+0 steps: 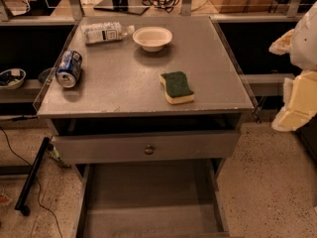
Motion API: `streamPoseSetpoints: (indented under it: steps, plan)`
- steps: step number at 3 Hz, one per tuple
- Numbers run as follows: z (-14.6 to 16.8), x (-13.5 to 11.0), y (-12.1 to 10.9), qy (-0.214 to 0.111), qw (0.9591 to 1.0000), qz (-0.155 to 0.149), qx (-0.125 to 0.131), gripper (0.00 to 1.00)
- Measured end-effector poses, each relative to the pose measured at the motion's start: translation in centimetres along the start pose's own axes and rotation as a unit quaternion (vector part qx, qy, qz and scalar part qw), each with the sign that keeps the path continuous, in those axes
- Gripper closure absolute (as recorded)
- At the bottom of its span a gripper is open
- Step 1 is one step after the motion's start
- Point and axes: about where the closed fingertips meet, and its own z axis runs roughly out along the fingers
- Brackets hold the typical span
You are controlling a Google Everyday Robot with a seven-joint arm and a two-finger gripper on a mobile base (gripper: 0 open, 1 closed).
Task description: Place sponge into middle drawer
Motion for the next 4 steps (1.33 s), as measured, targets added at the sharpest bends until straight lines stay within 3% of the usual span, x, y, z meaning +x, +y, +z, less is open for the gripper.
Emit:
streamPoseSetpoints:
  steps: [1, 2, 4]
  plan:
    - [0.0, 0.0, 0.0, 0.0, 1.0, 0.0, 0.0, 0.0]
    - [1.4, -1.8, -1.7, -0.026, 0.9993, -0.026, -0.009, 0.0]
    - [3.7, -5.7, -2.1, -0.054, 0.996, -0.06, -0.037, 0.0]
